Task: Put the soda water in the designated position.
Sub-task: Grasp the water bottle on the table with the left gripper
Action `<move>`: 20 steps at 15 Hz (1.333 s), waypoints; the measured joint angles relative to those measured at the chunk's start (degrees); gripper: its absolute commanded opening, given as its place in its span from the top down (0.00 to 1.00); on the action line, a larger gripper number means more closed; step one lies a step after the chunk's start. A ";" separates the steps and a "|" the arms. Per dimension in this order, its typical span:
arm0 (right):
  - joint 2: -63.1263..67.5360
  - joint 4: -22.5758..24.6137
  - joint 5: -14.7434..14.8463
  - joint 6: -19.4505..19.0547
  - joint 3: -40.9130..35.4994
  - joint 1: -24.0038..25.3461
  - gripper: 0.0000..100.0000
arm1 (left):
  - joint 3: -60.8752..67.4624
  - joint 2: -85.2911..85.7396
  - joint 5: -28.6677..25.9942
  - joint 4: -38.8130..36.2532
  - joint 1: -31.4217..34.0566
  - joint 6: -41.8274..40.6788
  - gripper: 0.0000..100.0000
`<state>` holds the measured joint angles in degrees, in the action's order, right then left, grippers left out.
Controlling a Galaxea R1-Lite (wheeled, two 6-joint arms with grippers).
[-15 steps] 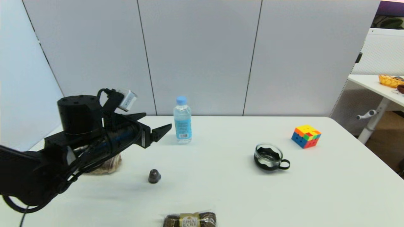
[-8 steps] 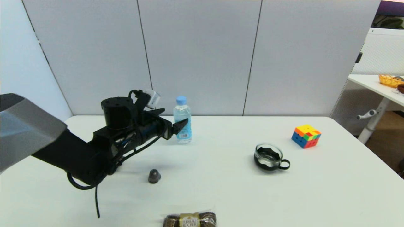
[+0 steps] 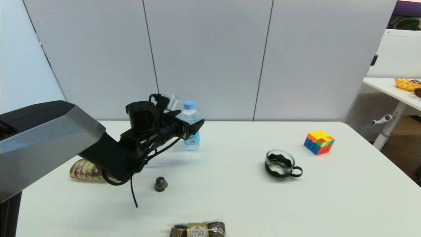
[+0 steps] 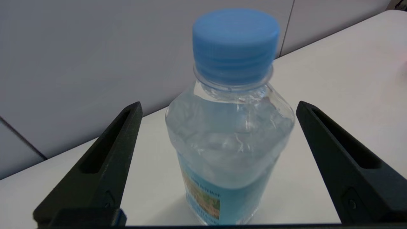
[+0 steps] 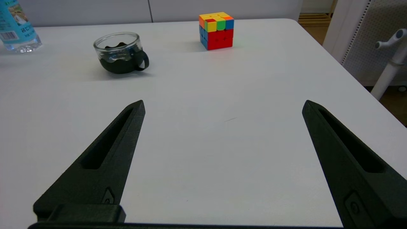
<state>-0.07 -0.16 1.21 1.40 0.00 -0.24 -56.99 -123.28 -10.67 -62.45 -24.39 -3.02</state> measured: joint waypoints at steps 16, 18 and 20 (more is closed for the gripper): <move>0.00 -0.02 0.02 0.00 0.00 -0.02 0.00 | -6.18 -5.07 0.23 -0.96 -0.30 1.21 0.00; 0.00 0.00 0.02 0.02 0.00 -0.02 0.00 | -6.12 -5.08 0.26 -0.96 -0.30 1.18 0.00; 0.00 -0.05 -0.02 0.00 0.00 -0.02 0.00 | -6.02 -5.11 0.26 -0.96 -0.30 1.18 0.00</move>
<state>-0.07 -0.21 1.18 1.40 0.00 -0.27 -63.01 -128.39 -10.41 -63.42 -24.70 -1.84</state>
